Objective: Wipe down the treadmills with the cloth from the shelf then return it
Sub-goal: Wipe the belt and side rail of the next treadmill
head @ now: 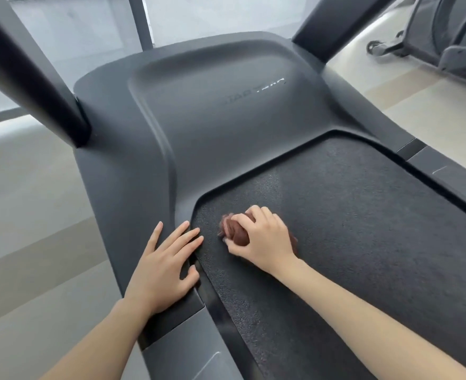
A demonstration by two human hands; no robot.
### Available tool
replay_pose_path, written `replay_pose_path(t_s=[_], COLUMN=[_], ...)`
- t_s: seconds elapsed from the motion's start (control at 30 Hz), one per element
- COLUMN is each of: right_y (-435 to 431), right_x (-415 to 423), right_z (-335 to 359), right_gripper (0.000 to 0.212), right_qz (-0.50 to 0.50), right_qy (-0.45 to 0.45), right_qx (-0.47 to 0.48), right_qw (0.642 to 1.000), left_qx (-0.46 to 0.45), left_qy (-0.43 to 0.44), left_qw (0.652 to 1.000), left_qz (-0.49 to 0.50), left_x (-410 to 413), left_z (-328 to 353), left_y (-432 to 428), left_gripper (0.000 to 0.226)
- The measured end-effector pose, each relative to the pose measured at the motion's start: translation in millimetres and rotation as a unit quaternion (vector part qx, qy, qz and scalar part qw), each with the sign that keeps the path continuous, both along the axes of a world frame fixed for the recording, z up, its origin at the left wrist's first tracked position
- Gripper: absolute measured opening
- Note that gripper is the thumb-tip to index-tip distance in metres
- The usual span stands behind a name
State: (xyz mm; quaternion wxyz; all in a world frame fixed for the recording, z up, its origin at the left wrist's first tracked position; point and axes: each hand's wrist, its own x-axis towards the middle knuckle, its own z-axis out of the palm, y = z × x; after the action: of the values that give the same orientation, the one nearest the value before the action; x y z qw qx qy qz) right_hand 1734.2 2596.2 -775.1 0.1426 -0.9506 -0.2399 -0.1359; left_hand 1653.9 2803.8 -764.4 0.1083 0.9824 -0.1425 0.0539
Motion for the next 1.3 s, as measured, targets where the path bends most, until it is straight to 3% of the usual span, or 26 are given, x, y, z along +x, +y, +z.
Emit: replay_pose_path(t_s=[0.1,0.27,0.37,0.43,0.63,0.9,1.03,1.3], right_y=[-56.3,-64.8,-39.5,-21.4,20.6,-27.4,-33.5,-13.7], right_x=[6.7,104.7,131.5,117.1,-18.2,-179.4,-152.9,-36.7], right_z=[-1.5,1.0,0.4,0.5,2.0,-7.1,-2.8,0.1], right_gripper=[0.039,0.047,0.051,0.050,0.039,0.035,0.031,0.039], right_qz=[-0.018,-0.253,-0.342,-0.329,-0.155,-0.072,-0.059,-0.163], right_qy=[-0.018,0.019,0.042,0.047,0.019,-0.004,-0.017,-0.002], right_qx=[0.008,0.013,0.024,0.019,0.022,0.063,0.039,0.000], right_qw=[1.000,0.967,0.938,0.943,0.988,0.995,0.997,0.987], left_qx=[-0.004,-0.005,-0.003,-0.002,0.009,-0.008,-0.006,0.015], left_qy=[0.002,0.005,0.009,0.010,-0.006,-0.017,-0.019,-0.013], left_qw=[1.000,1.000,1.000,1.000,1.000,1.000,1.000,1.000], left_qz=[0.001,0.002,0.004,0.001,0.001,-0.001,0.000,-0.004], left_x=[0.1,0.0,0.4,0.3,-0.4,-0.4,0.8,0.2], left_z=[-2.0,-2.6,-3.6,-3.8,-4.4,-8.9,-6.6,-7.7], left_y=[0.7,1.6,1.4,2.2,1.8,3.0,1.7,3.3], left_gripper=[0.054,0.053,0.054,0.054,0.056,0.056,0.056,0.061])
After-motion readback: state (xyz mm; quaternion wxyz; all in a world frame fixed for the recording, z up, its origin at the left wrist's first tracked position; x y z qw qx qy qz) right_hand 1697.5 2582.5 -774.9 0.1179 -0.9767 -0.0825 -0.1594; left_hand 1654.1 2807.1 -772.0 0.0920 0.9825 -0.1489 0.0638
